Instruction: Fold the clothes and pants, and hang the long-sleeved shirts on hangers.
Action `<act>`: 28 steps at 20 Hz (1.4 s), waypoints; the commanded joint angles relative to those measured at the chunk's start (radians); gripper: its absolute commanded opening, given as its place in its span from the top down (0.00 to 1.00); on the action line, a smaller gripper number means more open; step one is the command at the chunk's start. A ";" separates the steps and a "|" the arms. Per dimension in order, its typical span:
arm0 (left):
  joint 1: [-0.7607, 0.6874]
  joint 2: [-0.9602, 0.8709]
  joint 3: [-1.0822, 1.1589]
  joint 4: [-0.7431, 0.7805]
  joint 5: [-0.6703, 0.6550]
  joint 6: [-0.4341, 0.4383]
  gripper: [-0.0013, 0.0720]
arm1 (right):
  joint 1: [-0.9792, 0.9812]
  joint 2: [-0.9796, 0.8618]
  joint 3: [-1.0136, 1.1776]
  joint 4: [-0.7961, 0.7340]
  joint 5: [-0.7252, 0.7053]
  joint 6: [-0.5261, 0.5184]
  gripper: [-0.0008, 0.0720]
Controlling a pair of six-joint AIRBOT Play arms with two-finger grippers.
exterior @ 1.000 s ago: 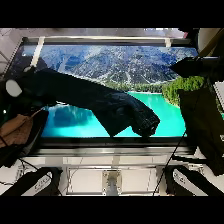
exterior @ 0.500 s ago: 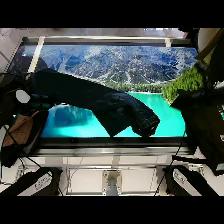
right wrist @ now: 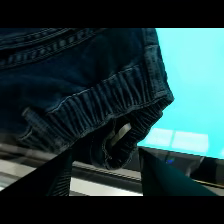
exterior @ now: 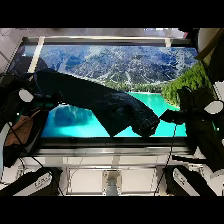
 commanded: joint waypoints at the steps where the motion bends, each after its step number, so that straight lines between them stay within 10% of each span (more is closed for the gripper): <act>1: 0.001 -0.002 0.000 -0.005 0.000 0.000 0.32 | 0.000 -0.035 -0.063 0.038 -0.074 0.047 0.34; 18: 0.001 -0.002 0.000 -0.005 0.000 0.000 0.32 | 0.000 -0.057 -0.315 0.330 -0.294 0.053 0.18; 23: 0.001 -0.002 0.000 -0.005 0.001 0.000 0.32 | 0.000 -0.145 -0.312 0.616 -0.518 -0.101 0.22; 25: 0.001 -0.002 0.000 -0.004 0.003 0.000 0.32 | 0.000 -0.237 -0.312 0.734 -0.509 -0.213 0.50; 26: 0.001 -0.002 0.000 -0.004 0.003 0.000 0.32 | 0.000 -0.261 -0.307 0.786 -0.499 -0.259 0.86; 28: 0.003 -0.001 0.000 0.024 0.003 0.000 0.32 | -0.006 -0.251 -0.255 0.820 -0.441 -0.377 0.94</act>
